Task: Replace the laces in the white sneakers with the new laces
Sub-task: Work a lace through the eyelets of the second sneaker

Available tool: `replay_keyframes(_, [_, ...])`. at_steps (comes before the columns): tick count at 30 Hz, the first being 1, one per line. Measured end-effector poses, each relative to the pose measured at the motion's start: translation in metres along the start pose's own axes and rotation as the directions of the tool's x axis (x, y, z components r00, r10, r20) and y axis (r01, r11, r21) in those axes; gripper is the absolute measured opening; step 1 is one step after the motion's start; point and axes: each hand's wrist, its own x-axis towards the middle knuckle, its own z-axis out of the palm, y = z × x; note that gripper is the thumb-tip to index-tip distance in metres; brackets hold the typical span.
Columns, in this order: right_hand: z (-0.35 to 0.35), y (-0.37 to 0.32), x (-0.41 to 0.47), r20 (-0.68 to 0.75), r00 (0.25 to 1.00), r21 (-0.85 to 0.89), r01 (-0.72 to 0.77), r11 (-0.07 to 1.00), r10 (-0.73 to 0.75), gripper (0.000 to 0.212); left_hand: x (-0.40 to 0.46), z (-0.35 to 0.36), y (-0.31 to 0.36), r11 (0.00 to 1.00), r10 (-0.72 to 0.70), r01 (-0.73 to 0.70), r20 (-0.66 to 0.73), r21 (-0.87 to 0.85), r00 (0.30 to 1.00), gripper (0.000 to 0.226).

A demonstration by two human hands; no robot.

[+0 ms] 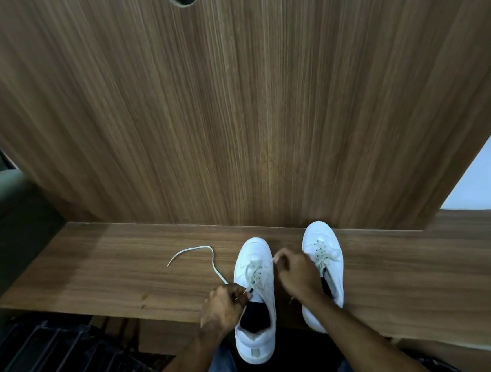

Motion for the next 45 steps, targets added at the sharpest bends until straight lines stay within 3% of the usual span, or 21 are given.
replay_keyframes(1, [-0.010, -0.004, 0.006, -0.123, 0.987, 0.192, -0.083, 0.978, 0.108, 0.016, 0.000, -0.001, 0.000, 1.000, -0.004, 0.004, 0.007, -0.001, 1.000, 0.012])
replay_keyframes(3, [-0.034, -0.007, 0.019, -0.353, 0.890, 0.481, -0.090, 0.872, 0.287, 0.015, 0.000, -0.001, 0.002, 1.000, -0.009, 0.009, 0.020, -0.004, 1.000, 0.012])
replay_keyframes(6, [-0.057, -0.003, 0.035, -0.450, 0.809, 0.547, -0.086, 0.833, 0.378, 0.009, -0.001, -0.003, 0.002, 1.000, -0.017, 0.017, 0.023, -0.017, 1.000, 0.010])
replay_keyframes(8, [-0.056, 0.009, 0.036, -0.396, 0.864, 0.403, -0.141, 0.904, 0.311, 0.009, -0.001, -0.004, 0.003, 1.000, -0.018, 0.018, 0.025, -0.017, 1.000, 0.009])
replay_keyframes(9, [-0.050, 0.015, 0.031, -0.359, 0.901, 0.248, -0.161, 0.955, 0.245, 0.017, -0.002, -0.004, 0.003, 1.000, -0.022, 0.023, 0.025, -0.014, 0.999, 0.013])
replay_keyframes(12, [-0.020, 0.028, 0.006, -0.156, 0.984, -0.225, 0.052, 0.973, -0.088, 0.043, 0.001, -0.006, 0.006, 1.000, -0.018, 0.019, 0.040, -0.020, 0.999, 0.022])
replay_keyframes(15, [0.011, 0.025, -0.018, 0.267, 0.944, -0.350, 0.282, 0.893, -0.194, 0.043, 0.007, -0.009, 0.000, 0.996, 0.049, -0.037, 0.148, -0.082, 0.988, 0.013])
replay_keyframes(17, [0.024, 0.019, -0.027, 0.407, 0.891, -0.355, 0.355, 0.865, -0.199, 0.035, 0.011, -0.013, -0.004, 0.990, 0.105, -0.082, 0.202, -0.116, 0.974, 0.011])
replay_keyframes(19, [0.028, 0.008, -0.029, 0.395, 0.900, -0.393, 0.347, 0.852, -0.184, 0.026, 0.012, -0.015, -0.003, 0.998, 0.053, -0.046, 0.201, -0.040, 0.978, 0.015])
replay_keyframes(21, [0.025, 0.000, -0.027, 0.360, 0.905, -0.500, 0.393, 0.772, -0.227, 0.022, 0.012, -0.016, -0.002, 0.993, -0.008, -0.006, 0.120, 0.115, 0.993, 0.013])
replay_keyframes(25, [0.001, 0.017, -0.016, 0.368, 0.910, -0.640, 0.396, 0.658, -0.191, 0.023, 0.012, -0.012, 0.001, 0.918, -0.130, 0.124, -0.009, 0.376, 0.991, 0.036])
replay_keyframes(28, [-0.012, 0.030, -0.010, 0.326, 0.917, -0.711, 0.398, 0.580, -0.229, 0.036, 0.015, -0.012, 0.010, 0.901, -0.154, 0.150, -0.024, 0.407, 0.988, 0.039])
replay_keyframes(31, [-0.010, 0.037, -0.007, 0.267, 0.899, -0.700, 0.429, 0.571, -0.348, 0.032, 0.017, -0.012, 0.014, 0.899, -0.195, 0.195, -0.041, 0.392, 0.980, 0.039])
replay_keyframes(34, [-0.007, 0.033, -0.008, 0.293, 0.899, -0.697, 0.433, 0.571, -0.324, 0.033, 0.019, -0.014, 0.012, 0.884, -0.209, 0.204, -0.033, 0.421, 0.977, 0.040])
replay_keyframes(36, [-0.008, 0.036, -0.007, 0.339, 0.917, -0.666, 0.393, 0.635, -0.211, 0.031, 0.017, -0.017, 0.009, 0.843, -0.164, 0.146, -0.010, 0.518, 0.986, 0.043])
replay_keyframes(39, [-0.016, 0.039, -0.003, 0.363, 0.931, -0.367, 0.169, 0.915, -0.026, 0.020, 0.012, -0.032, 0.002, 0.793, 0.014, 0.010, -0.036, 0.609, 0.999, 0.057])
replay_keyframes(41, [-0.027, 0.027, -0.001, 0.388, 0.917, -0.025, -0.083, 0.996, 0.086, 0.024, 0.017, -0.045, 0.004, 0.849, -0.011, 0.018, -0.017, 0.528, 1.000, 0.050])
replay_keyframes(42, [-0.033, 0.020, 0.001, 0.403, 0.910, 0.134, -0.166, 0.977, 0.100, 0.027, 0.019, -0.053, 0.011, 0.933, -0.088, 0.066, 0.046, 0.354, 0.995, 0.040])
replay_keyframes(43, [-0.038, 0.011, 0.004, 0.410, 0.908, 0.267, -0.214, 0.940, 0.091, 0.028, 0.020, -0.060, 0.022, 0.990, -0.140, 0.134, 0.156, 0.049, 0.978, 0.030])
replay_keyframes(45, [-0.048, -0.012, 0.010, 0.415, 0.909, 0.436, -0.237, 0.868, 0.040, 0.022, 0.021, -0.065, 0.044, 0.839, -0.101, 0.214, 0.244, -0.500, 0.965, 0.022])
